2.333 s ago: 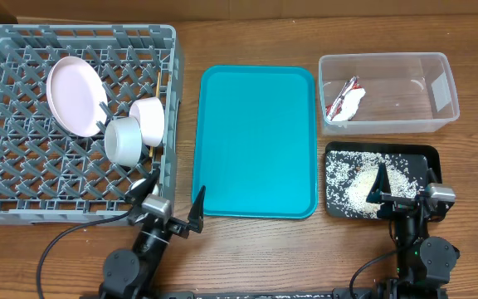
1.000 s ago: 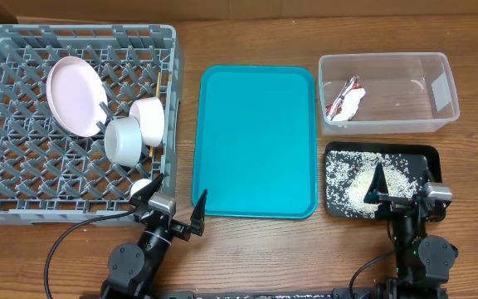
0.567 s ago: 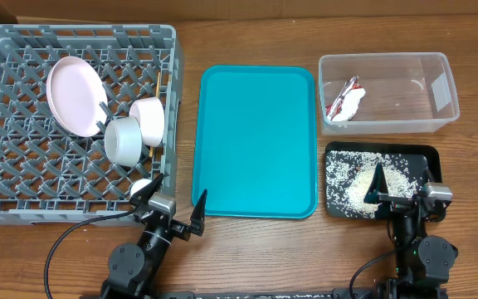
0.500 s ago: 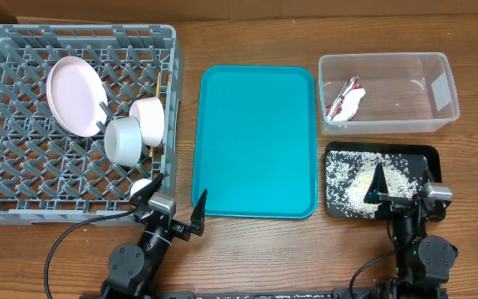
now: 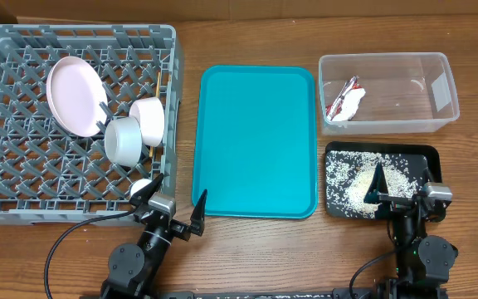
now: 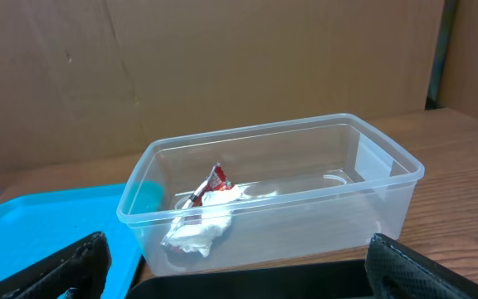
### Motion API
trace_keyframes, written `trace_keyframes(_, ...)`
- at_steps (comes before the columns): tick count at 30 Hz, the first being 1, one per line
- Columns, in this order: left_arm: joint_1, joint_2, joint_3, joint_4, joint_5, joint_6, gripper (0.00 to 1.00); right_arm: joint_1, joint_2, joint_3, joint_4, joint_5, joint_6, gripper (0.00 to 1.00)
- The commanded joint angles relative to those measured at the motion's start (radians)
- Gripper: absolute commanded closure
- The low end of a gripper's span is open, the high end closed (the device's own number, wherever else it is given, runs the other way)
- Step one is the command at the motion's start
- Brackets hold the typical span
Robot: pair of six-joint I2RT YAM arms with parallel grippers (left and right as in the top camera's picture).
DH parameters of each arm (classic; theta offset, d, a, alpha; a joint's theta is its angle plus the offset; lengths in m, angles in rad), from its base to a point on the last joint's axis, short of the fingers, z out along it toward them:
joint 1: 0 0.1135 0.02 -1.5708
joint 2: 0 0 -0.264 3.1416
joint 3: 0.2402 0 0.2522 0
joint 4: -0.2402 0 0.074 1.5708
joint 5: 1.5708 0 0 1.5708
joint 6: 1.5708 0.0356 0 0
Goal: Sort waste into correct bins and load items into the dishwasher
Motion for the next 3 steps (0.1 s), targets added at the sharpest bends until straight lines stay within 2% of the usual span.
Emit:
trace_keyframes(1, 0.010, -0.006, -0.003, -0.003, 0.000, 0.015, 0.00, 0.004, 0.001, -0.010, 0.002, 0.012, 0.006, 0.00)
trace_keyframes(3, 0.010, -0.006, -0.003, -0.003, 0.000, 0.015, 0.00, 0.004, 0.001, -0.010, 0.002, 0.012, 0.006, 0.00)
